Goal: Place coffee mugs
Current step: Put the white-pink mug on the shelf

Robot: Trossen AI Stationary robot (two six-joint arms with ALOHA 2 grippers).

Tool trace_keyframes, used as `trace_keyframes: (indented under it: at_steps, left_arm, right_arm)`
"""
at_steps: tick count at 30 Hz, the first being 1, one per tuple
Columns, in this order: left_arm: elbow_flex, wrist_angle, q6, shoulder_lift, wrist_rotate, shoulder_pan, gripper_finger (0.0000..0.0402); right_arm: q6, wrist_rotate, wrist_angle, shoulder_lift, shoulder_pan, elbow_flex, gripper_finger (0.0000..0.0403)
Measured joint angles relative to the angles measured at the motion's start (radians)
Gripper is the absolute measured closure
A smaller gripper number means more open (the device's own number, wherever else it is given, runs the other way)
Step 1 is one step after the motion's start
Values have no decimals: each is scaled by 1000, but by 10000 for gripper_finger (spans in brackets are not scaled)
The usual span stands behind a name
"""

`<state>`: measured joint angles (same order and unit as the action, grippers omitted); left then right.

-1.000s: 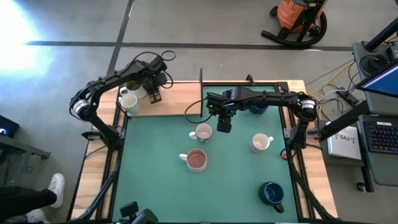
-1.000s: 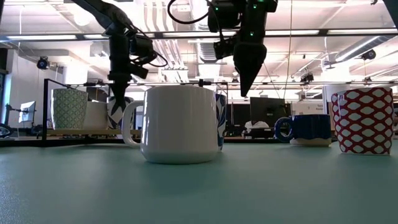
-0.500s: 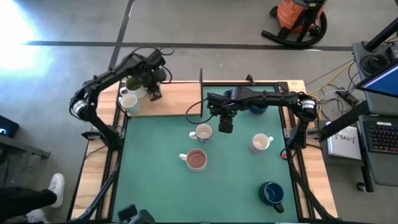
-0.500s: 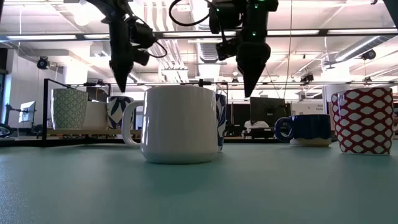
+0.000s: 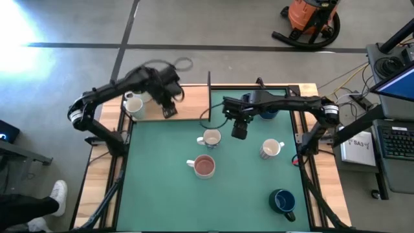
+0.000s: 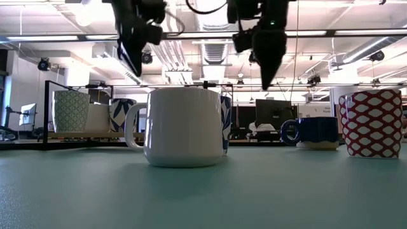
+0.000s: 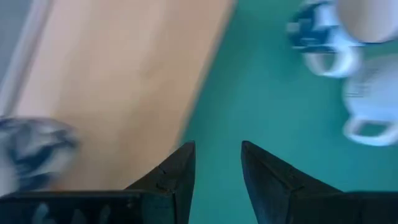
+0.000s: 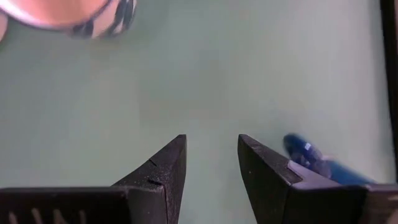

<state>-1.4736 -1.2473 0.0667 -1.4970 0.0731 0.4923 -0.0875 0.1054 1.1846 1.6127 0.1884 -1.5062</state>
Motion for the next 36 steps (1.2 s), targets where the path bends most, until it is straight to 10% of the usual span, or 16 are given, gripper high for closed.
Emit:
trace_keyframes:
  at_steps: [16, 36]
  left_arm:
    - [224, 390, -473, 17, -133, -555, 290]
    - [427, 783, -635, -21, -203, -628, 290]
  right_arm:
    - [-321, -1, -267, -237, -306, 354, 268]
    - [-384, 3, -384, -236, -400, 438, 268]
